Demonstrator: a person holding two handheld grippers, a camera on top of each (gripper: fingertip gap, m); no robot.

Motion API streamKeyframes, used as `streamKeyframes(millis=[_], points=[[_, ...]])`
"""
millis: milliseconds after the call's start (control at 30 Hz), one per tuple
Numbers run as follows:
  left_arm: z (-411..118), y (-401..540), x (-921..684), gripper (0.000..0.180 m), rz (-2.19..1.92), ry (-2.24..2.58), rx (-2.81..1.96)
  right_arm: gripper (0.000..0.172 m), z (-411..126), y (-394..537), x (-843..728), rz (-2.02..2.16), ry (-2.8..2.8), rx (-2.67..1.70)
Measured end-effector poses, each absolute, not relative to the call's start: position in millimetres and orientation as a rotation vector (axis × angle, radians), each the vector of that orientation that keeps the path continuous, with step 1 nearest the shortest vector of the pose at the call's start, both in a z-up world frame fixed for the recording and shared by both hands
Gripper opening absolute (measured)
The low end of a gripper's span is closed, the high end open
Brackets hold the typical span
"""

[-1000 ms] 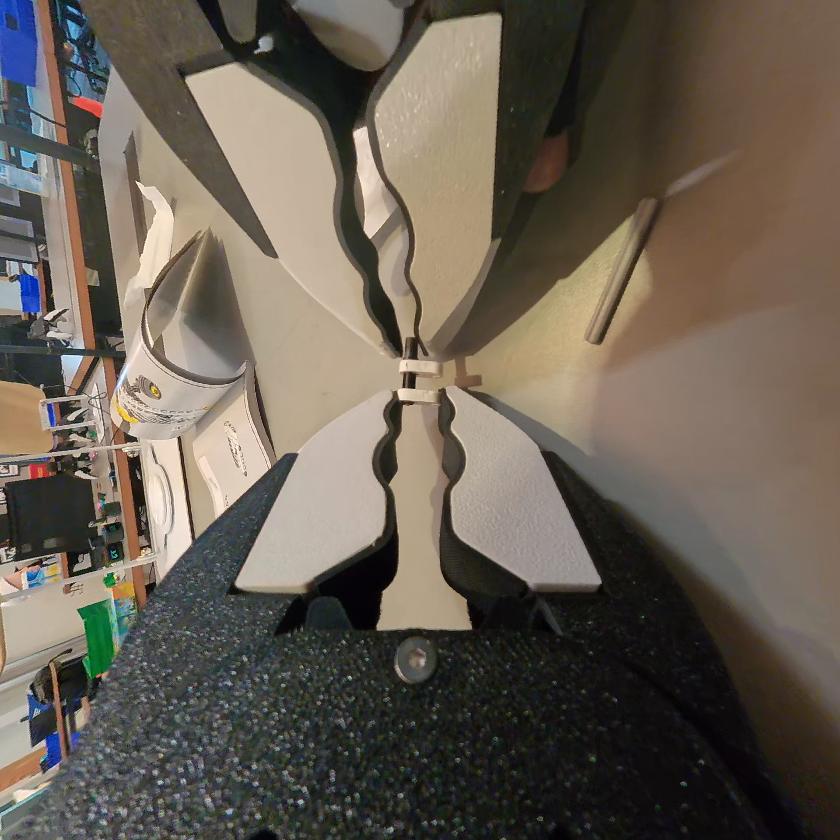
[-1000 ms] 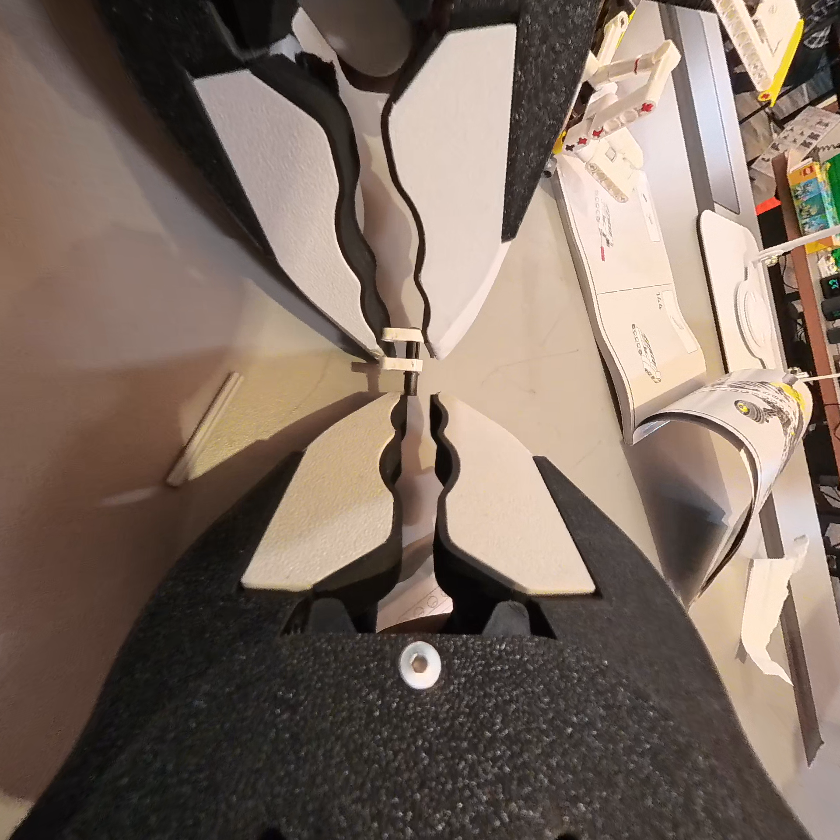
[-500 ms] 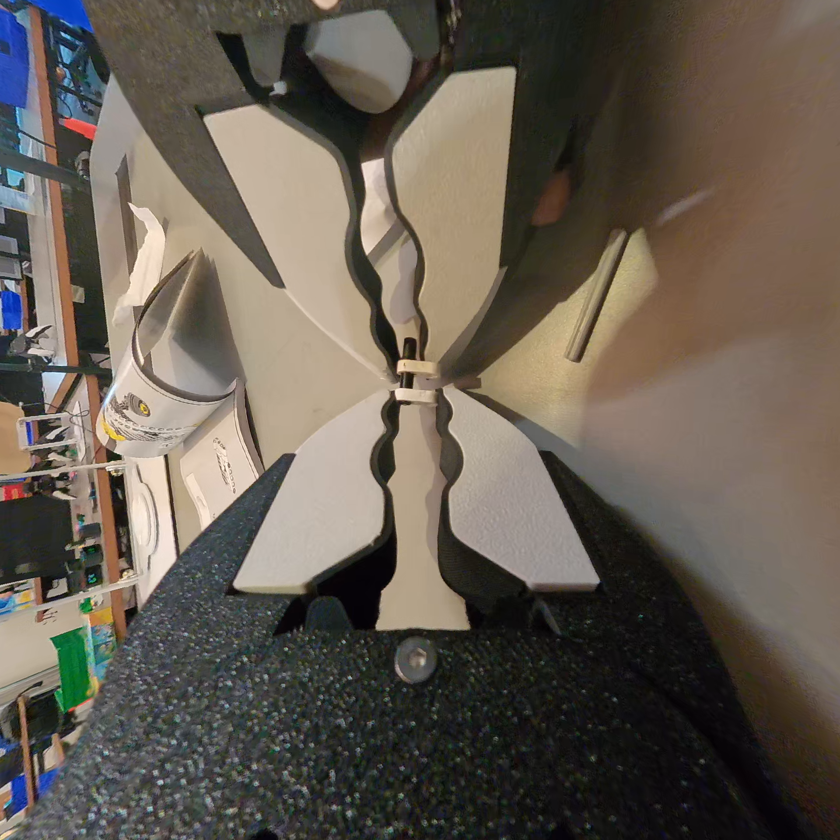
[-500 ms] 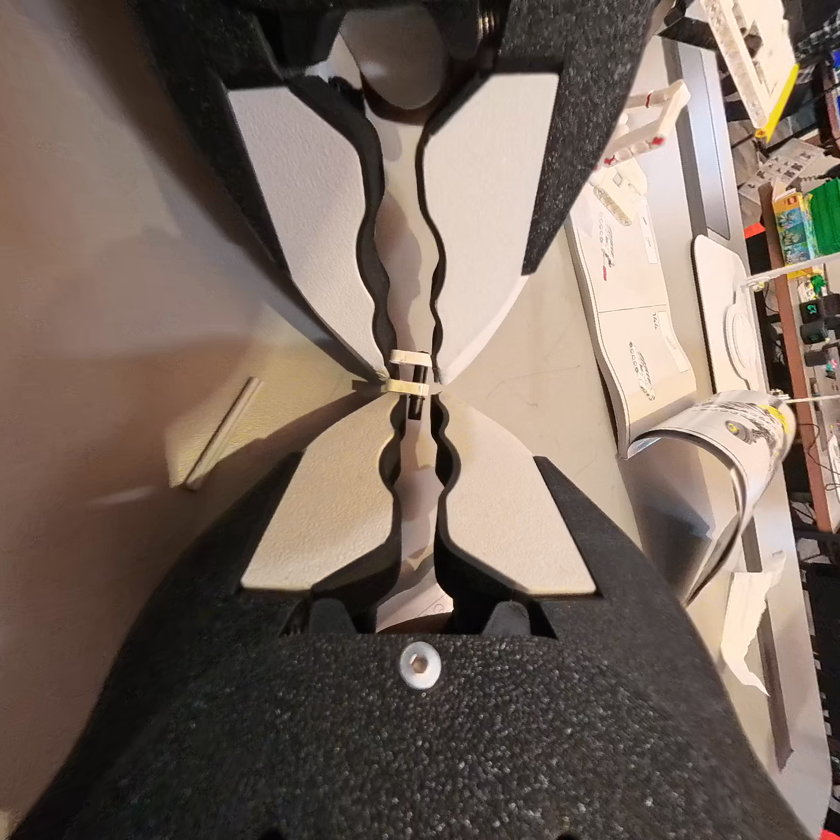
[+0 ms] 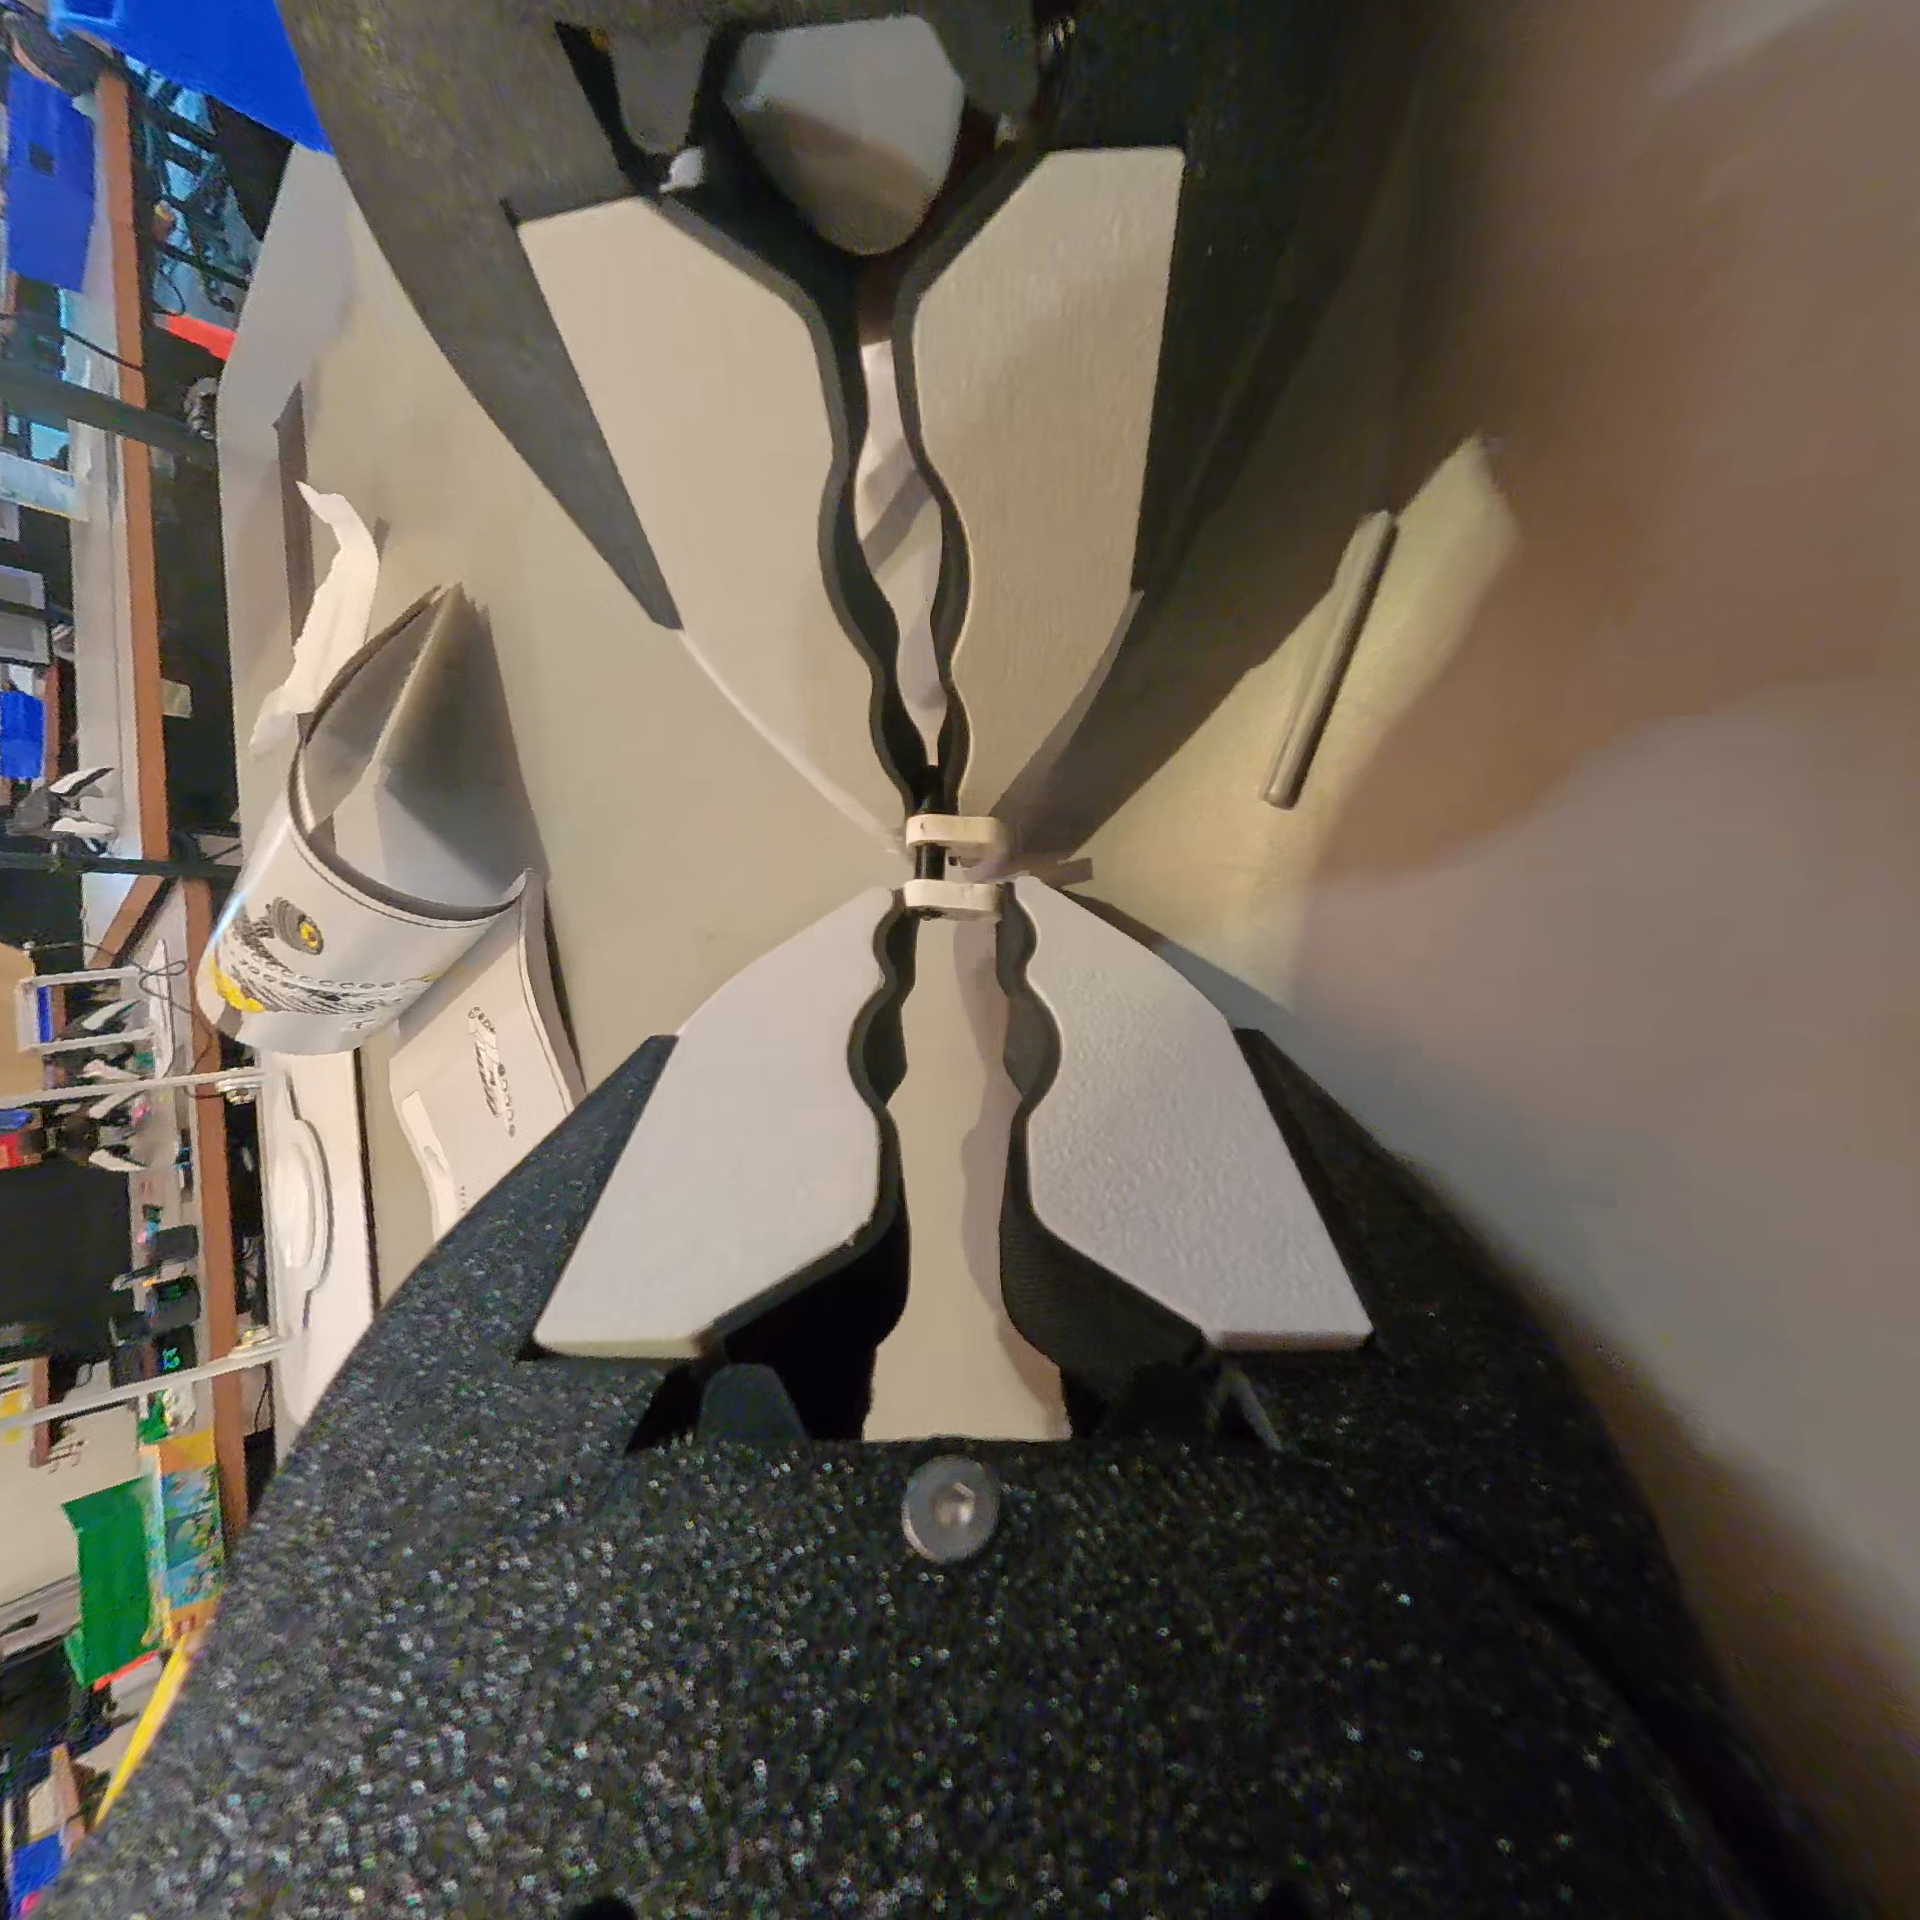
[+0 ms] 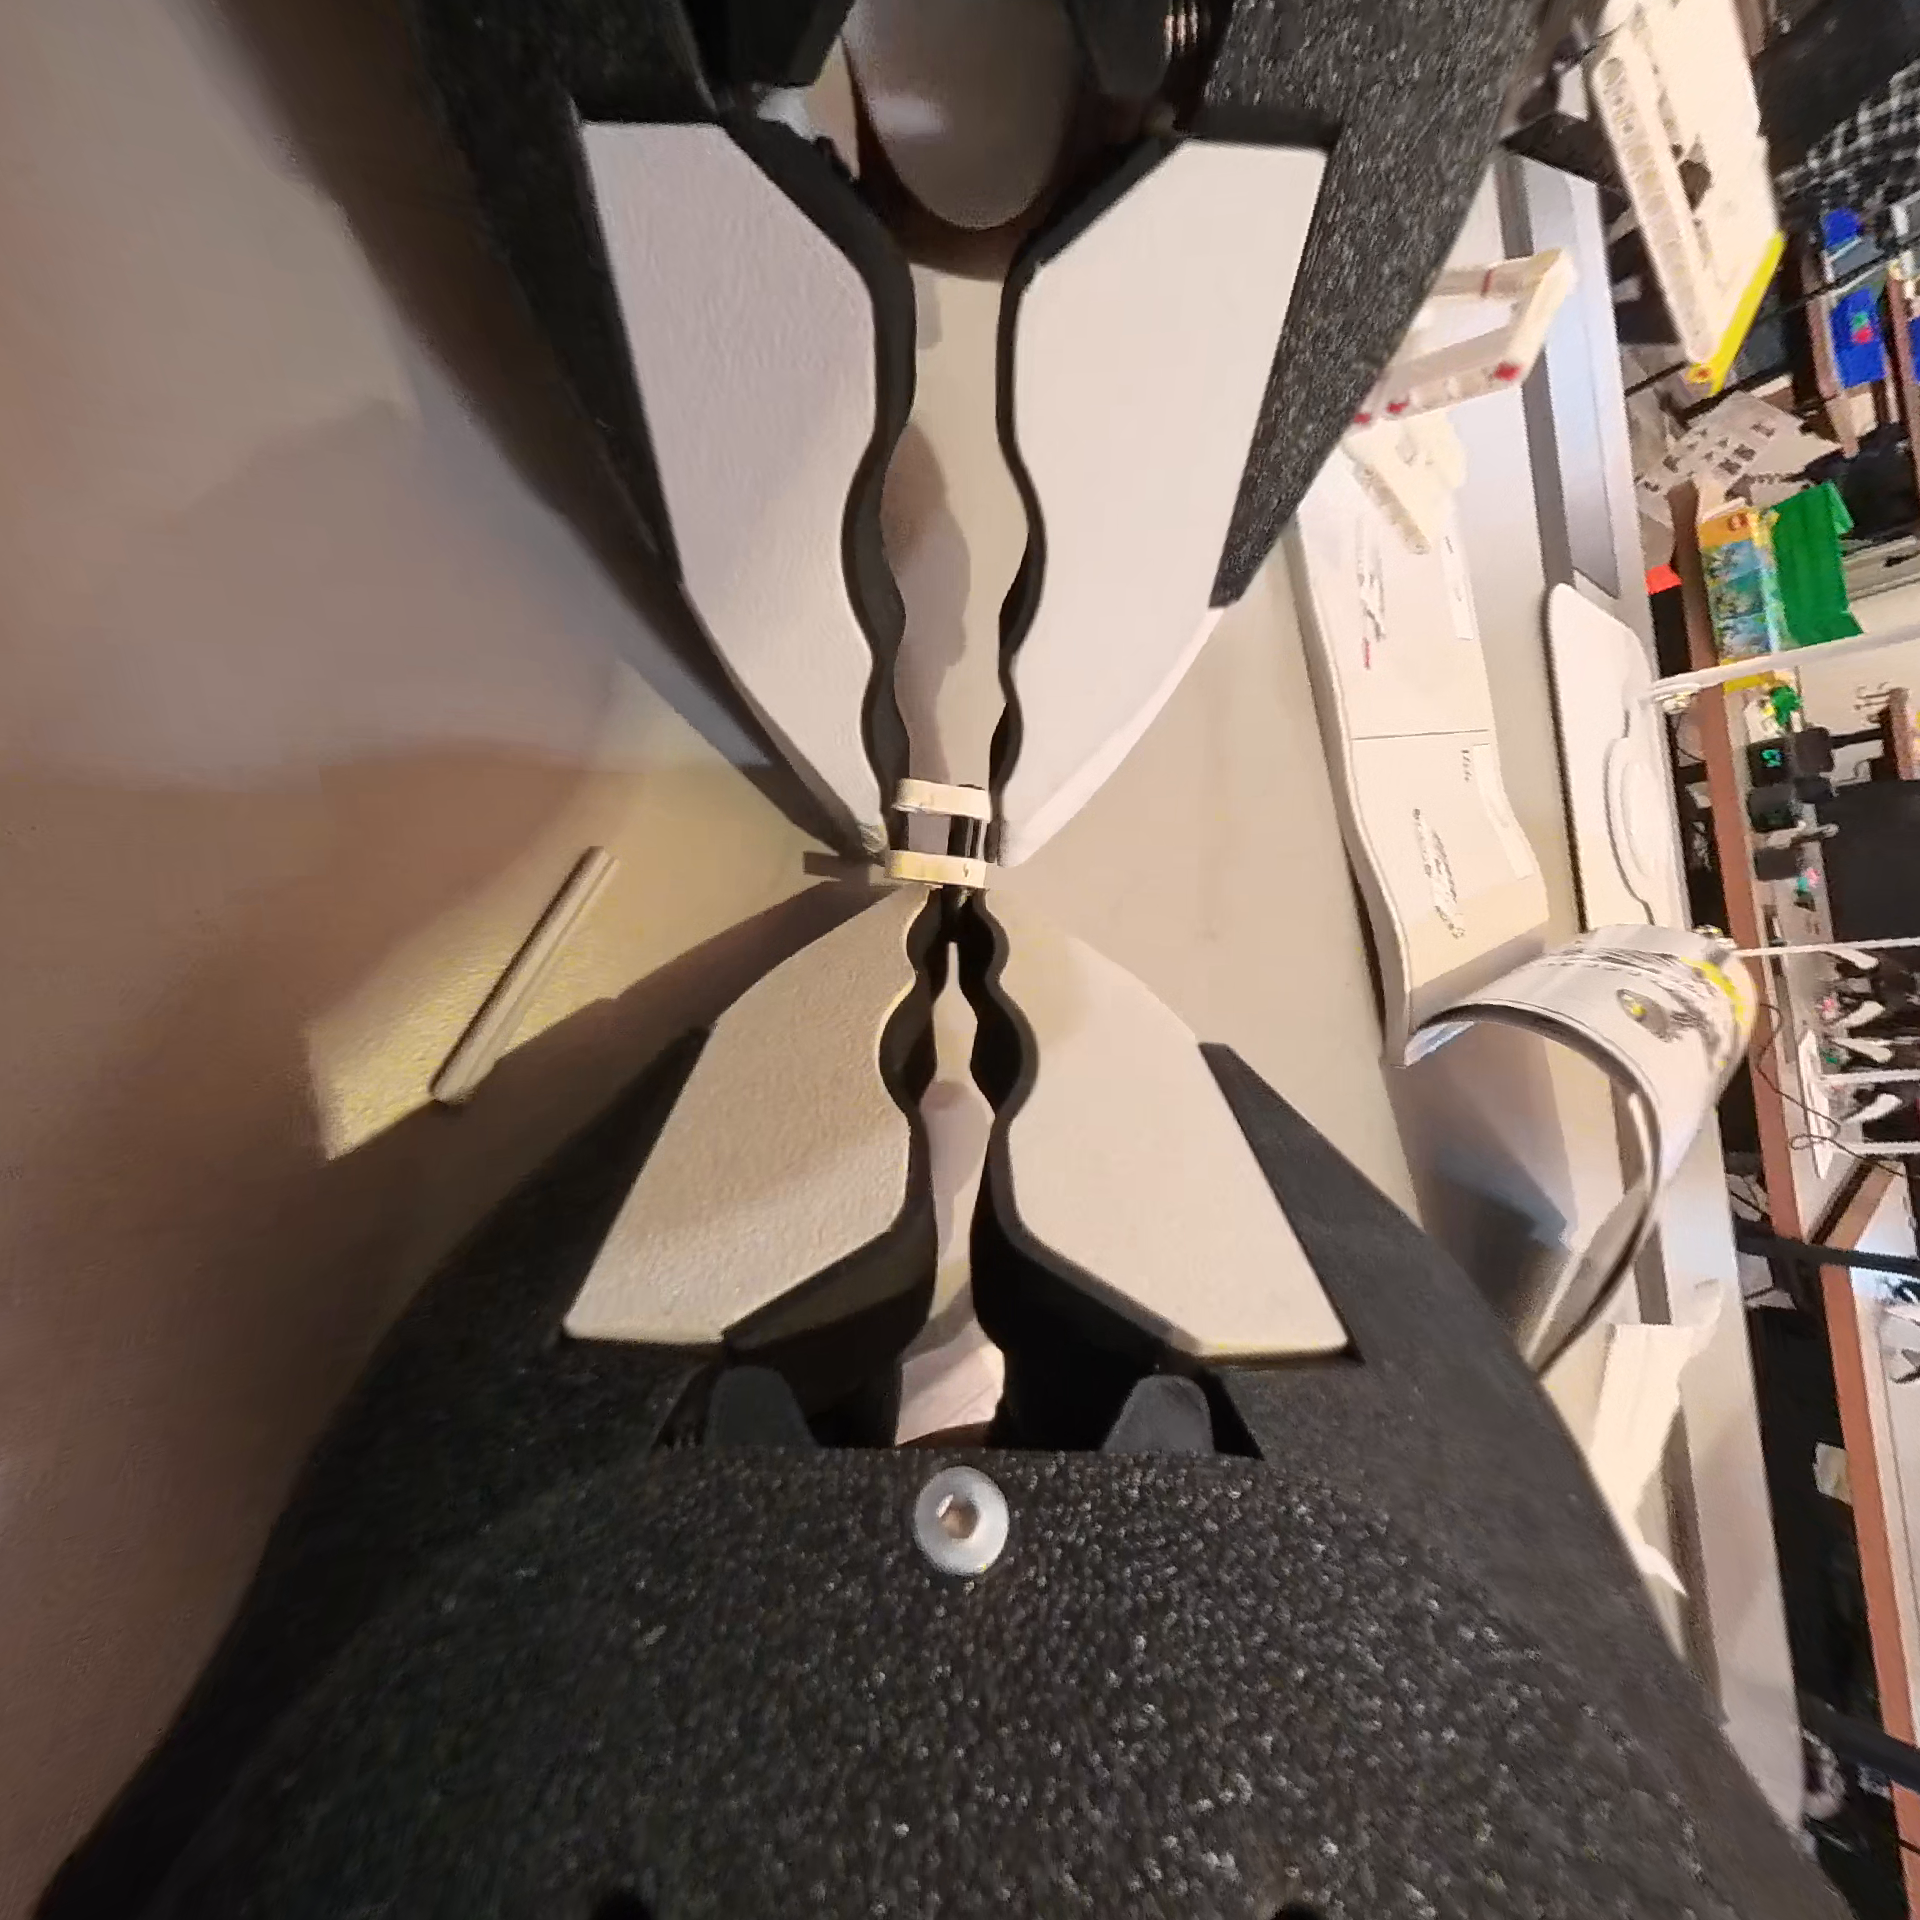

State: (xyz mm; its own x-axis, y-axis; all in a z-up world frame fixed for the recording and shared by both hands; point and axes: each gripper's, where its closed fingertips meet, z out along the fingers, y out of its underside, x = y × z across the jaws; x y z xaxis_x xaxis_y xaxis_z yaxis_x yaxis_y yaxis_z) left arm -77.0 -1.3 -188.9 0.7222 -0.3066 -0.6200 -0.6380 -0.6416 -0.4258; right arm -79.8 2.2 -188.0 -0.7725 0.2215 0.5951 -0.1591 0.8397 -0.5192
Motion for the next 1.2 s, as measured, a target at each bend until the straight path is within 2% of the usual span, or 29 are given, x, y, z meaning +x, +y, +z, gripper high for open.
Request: streamKeyframes(millis=[33,267,333,800,900,1033,1200], points=[[-190,-2,-76,0.016,0.654,0.714,-2.276,0.003,-189,2,-79,0.752,-2.346,-0.046],[-188,-4,-75,0.016,0.599,0.703,-2.255,0.003,-187,0,-76,0.866,-2.358,-0.077],[-191,-17,-95,0.016,0.703,0.662,-2.32,0.002,-187,14,-84,0.818,-2.344,-0.124],[-185,-10,-81,0.018,0.376,0.524,-2.303,0.003,-185,10,-84,0.885,-2.367,-0.173],[-187,-12,-79,0.026,0.304,0.498,-2.326,0.003,-185,10,-85,0.885,-2.368,-0.176],[-190,-14,-79,0.045,0.205,0.423,-2.358,0.003,-185,10,-85,0.872,-2.361,-0.167],[-188,-11,-75,0.044,0.079,0.329,-2.343,0.003,-184,10,-86,0.861,-2.352,-0.159]])
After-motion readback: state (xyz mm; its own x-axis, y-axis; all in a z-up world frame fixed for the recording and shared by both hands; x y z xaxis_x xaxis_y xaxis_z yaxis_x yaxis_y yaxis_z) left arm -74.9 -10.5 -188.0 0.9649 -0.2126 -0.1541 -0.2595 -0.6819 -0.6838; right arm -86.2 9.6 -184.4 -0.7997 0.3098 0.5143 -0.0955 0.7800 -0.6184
